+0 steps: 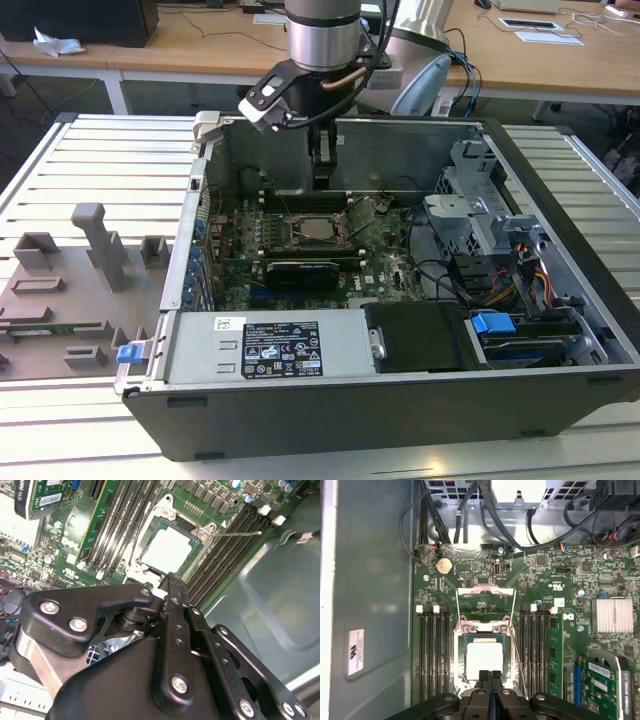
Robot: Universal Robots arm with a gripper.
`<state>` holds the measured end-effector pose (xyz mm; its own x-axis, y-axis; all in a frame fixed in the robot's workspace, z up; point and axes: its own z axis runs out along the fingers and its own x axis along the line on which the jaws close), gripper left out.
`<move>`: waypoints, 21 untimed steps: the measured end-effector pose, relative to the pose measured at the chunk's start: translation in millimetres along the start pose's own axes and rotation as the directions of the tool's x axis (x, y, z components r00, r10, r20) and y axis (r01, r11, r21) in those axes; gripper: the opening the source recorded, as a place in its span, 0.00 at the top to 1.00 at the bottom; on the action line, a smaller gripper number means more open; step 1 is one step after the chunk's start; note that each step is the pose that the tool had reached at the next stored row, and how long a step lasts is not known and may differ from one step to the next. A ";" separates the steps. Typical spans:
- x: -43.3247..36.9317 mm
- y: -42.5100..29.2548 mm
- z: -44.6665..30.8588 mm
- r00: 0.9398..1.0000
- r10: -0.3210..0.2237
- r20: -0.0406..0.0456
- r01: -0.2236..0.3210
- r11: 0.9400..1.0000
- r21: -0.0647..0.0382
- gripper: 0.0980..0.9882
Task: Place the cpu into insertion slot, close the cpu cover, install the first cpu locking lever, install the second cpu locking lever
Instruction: 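Place the cpu into insertion slot, then close the cpu cover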
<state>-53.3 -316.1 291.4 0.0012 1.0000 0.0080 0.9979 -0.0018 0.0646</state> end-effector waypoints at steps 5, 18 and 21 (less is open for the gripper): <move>0.0 0.1 -2.0 1.000 0.000 0.000 0.000 1.000 0.000 0.99; 0.1 6.9 -1.5 1.000 0.000 0.000 0.000 1.000 0.000 0.99; 0.1 16.6 -0.9 1.000 0.000 0.000 0.000 1.000 0.000 0.99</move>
<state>-36.7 -316.1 293.4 0.0014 1.0000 0.0077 0.9979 -0.0019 0.0644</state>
